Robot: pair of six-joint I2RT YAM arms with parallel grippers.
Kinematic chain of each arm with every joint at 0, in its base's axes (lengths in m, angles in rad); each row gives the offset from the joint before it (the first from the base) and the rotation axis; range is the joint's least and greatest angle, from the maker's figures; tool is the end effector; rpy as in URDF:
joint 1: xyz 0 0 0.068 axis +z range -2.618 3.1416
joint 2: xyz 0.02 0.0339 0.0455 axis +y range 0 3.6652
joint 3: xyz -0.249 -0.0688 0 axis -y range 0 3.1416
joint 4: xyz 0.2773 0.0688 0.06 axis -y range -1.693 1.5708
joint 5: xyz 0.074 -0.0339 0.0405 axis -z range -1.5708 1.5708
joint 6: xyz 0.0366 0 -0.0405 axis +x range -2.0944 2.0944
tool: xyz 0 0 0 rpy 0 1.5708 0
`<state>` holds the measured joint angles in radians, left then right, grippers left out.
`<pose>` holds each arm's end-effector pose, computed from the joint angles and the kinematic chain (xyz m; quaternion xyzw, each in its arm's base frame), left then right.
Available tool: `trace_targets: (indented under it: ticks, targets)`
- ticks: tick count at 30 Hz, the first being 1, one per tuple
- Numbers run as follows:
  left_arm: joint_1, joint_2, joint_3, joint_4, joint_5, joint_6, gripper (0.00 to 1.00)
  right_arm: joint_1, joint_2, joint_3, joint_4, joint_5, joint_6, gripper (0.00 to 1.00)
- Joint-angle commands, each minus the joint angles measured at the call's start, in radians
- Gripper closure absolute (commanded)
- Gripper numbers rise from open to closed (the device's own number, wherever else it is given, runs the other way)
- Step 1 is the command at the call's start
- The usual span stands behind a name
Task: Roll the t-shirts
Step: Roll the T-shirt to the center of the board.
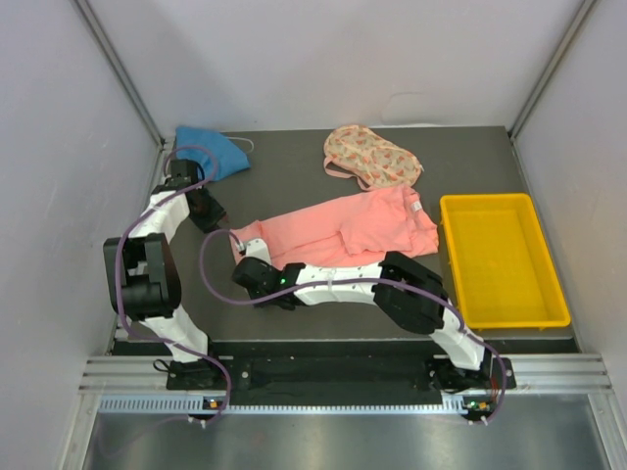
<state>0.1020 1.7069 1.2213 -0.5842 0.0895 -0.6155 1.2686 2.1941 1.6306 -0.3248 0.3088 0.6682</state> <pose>0.3784 0.0354 0.1870 -0.3294 0.9101 -0.1048 0.2285 0.1596 0.4745 0.1338 -0.2262 0.9047 0.1904 0.3068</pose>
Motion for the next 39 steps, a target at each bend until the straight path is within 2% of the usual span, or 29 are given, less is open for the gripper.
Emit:
trace_targets:
  ticks: [1,4,10,14,16,19,21,26,31,33,34,36,39]
  targets:
    - [0.004,-0.003,0.023,0.014,-0.004,0.023,0.62,0.014,-0.045,0.047,0.035,-0.001,0.016,0.69]
    - [0.004,0.002,0.02,0.012,-0.004,0.023,0.62,0.015,-0.027,0.066,0.023,-0.005,0.014,0.69]
    - [0.004,0.002,0.015,0.014,-0.002,0.023,0.62,0.015,0.001,0.094,0.01,-0.02,0.007,0.94]
    - [0.004,-0.001,0.012,0.015,0.01,0.023,0.62,0.029,-0.026,0.104,-0.008,-0.023,-0.015,0.97]
    - [0.004,-0.021,0.003,0.012,0.029,0.028,0.62,0.037,-0.062,0.086,-0.02,-0.004,-0.021,0.93]
    - [0.004,-0.088,-0.061,0.027,0.061,0.03,0.61,0.035,-0.158,0.031,-0.036,0.022,-0.022,0.75]
    - [0.002,-0.136,-0.104,0.05,0.076,0.017,0.57,0.023,-0.233,-0.021,-0.039,0.024,-0.022,0.7]
    - [0.004,-0.282,-0.241,0.075,0.14,-0.032,0.52,-0.015,-0.358,-0.124,-0.043,-0.017,0.019,0.68]
    - [0.002,-0.413,-0.368,0.101,0.233,-0.078,0.46,-0.103,-0.401,-0.235,0.021,-0.161,0.074,0.6]
    - [0.001,-0.44,-0.41,0.116,0.285,-0.105,0.49,-0.126,-0.393,-0.242,0.046,-0.201,0.083,0.6]
    - [-0.004,-0.463,-0.446,0.116,0.295,-0.115,0.55,-0.149,-0.386,-0.238,0.052,-0.223,0.083,0.6]
    - [-0.03,-0.49,-0.483,0.106,0.291,-0.136,0.56,-0.167,-0.355,-0.219,0.053,-0.272,0.094,0.6]
    - [-0.068,-0.552,-0.546,0.084,0.274,-0.17,0.58,-0.17,-0.323,-0.199,0.047,-0.277,0.1,0.55]
